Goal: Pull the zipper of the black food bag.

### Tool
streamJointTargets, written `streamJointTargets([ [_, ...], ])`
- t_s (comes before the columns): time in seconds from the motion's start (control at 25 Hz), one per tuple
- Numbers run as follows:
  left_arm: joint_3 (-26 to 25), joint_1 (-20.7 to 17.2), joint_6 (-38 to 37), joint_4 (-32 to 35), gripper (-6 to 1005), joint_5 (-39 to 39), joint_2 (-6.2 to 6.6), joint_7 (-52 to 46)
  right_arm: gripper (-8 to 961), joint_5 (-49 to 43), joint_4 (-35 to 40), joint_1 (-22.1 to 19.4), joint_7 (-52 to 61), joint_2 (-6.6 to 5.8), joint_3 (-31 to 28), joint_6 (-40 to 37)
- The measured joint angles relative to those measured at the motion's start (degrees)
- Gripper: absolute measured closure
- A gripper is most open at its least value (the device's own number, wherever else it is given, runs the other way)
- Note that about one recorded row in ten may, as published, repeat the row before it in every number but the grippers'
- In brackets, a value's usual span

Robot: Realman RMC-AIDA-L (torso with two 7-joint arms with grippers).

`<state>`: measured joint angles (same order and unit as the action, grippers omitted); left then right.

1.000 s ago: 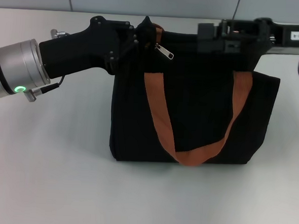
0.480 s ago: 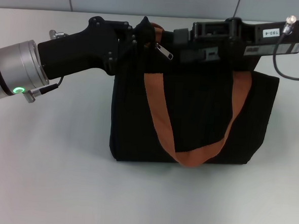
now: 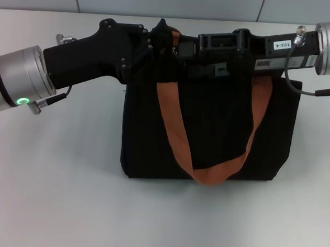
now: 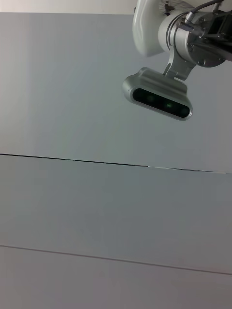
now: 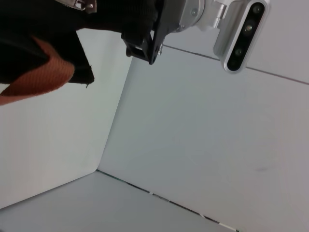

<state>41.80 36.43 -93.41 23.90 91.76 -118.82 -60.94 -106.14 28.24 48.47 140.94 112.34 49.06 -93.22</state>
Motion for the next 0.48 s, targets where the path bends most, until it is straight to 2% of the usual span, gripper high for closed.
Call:
streamJointTargets([
  [0.2,0.01,0.1,-0.01,0.0,980,-0.04,0.0,0.02,151,0.26,-0.03,-0.02,0.0,0.67,-0.38,0.16],
  [0.48,-0.16,0.13,-0.02,0.0,981,-0.12,0.0,0.04,152,1.17,-0.04,-0.2,-0.14,0.79,-0.52,0.15],
])
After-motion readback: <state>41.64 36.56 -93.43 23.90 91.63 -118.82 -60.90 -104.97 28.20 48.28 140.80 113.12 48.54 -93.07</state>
